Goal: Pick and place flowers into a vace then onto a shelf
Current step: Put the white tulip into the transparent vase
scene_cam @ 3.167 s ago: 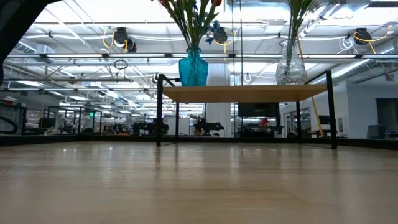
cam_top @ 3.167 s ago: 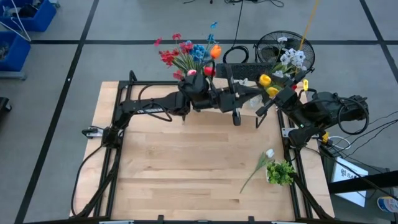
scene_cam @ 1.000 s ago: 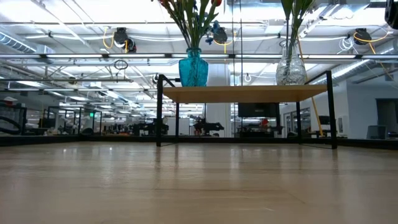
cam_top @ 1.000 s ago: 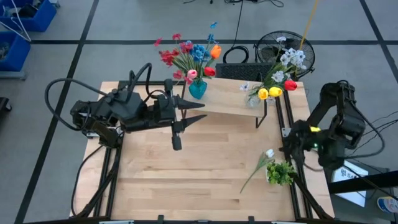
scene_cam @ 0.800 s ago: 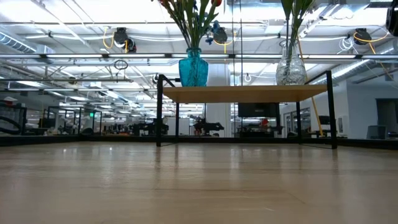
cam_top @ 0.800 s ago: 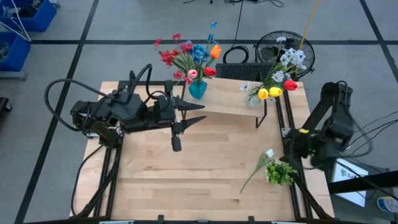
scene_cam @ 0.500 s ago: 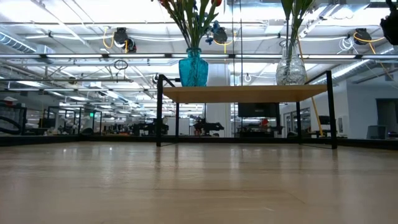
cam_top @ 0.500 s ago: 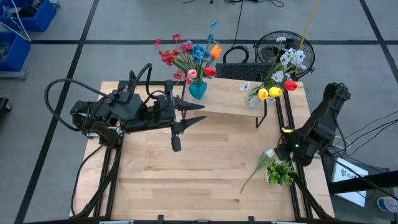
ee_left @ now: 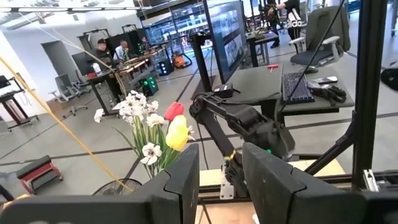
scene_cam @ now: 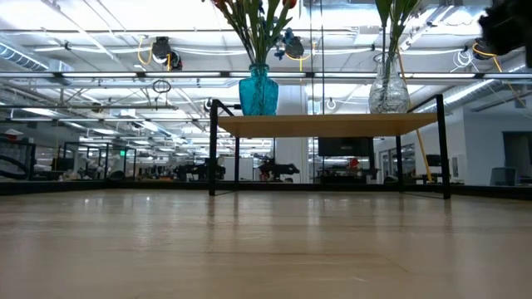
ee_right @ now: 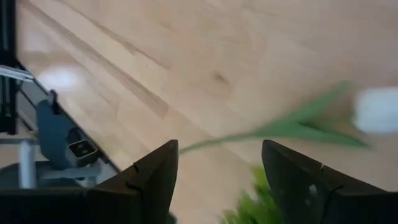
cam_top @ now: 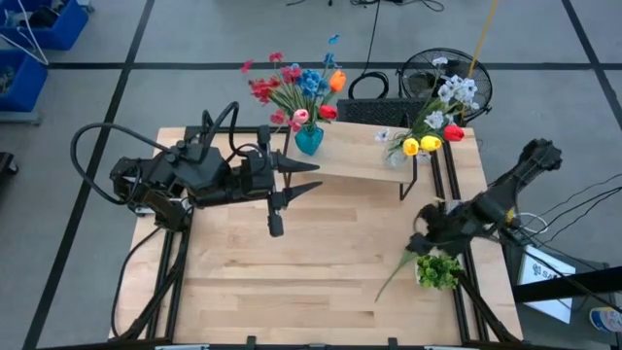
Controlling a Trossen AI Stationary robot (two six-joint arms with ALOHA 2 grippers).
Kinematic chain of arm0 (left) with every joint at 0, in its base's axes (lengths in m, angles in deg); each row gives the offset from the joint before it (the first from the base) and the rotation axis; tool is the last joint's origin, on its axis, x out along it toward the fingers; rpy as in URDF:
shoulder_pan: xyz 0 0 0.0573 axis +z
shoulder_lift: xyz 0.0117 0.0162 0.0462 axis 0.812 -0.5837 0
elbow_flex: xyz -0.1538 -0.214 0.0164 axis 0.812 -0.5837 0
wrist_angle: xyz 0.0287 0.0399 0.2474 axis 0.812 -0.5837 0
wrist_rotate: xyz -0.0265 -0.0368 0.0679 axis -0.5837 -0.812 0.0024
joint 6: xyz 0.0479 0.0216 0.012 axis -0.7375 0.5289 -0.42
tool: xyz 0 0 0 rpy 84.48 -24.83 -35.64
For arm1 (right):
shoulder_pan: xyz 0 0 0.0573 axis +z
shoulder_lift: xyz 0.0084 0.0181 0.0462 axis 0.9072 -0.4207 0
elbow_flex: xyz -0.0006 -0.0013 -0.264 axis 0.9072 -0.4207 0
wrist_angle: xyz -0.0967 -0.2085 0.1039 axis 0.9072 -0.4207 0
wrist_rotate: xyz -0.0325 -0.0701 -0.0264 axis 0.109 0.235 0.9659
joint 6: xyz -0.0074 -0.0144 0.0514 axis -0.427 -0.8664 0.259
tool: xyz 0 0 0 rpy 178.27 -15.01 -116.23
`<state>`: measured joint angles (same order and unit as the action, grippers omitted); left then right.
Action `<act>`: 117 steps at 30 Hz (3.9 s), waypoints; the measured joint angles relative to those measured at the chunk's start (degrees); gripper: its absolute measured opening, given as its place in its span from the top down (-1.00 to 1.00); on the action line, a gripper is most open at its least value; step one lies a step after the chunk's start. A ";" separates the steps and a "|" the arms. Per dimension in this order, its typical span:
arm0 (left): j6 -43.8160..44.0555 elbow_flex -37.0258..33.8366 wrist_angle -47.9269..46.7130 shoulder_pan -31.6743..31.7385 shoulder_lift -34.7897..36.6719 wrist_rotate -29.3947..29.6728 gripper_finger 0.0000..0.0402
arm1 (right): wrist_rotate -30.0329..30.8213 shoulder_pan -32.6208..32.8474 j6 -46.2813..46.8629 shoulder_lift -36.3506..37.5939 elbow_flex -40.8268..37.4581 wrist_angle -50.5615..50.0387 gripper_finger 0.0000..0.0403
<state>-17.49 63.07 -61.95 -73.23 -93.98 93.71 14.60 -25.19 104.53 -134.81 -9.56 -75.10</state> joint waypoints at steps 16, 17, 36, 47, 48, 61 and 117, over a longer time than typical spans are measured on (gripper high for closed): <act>-1.70 0.00 -1.43 0.00 0.00 -0.03 0.36 | -20.25 -14.92 -43.07 -28.30 -2.07 10.63 -0.11; -1.70 0.00 -1.79 0.09 0.00 -0.04 0.36 | -19.53 -14.90 -44.29 -29.99 -2.07 10.18 -0.11; -1.54 0.00 -3.92 0.92 0.00 -0.01 0.36 | -22.82 -11.77 -54.01 -38.92 -1.85 9.24 0.87; -0.63 0.00 -3.85 0.96 0.00 -0.01 0.36 | -24.04 -11.63 -55.81 -25.58 -2.11 8.61 0.91; -0.57 0.00 -3.85 0.96 0.00 -0.01 0.36 | -23.81 -12.00 -57.33 -24.53 -2.08 8.59 0.86; 3.51 0.00 -3.88 0.96 0.00 -0.05 0.36 | -21.92 -14.54 -47.13 -22.55 -2.03 -8.90 0.15; 6.45 0.00 -4.79 0.81 0.00 -0.18 0.36 | -19.55 -16.57 -33.27 -23.75 -11.60 5.48 0.18</act>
<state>-11.04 63.07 -66.74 -72.42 -93.98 93.53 -4.95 -41.76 71.26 -158.56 -21.16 -69.62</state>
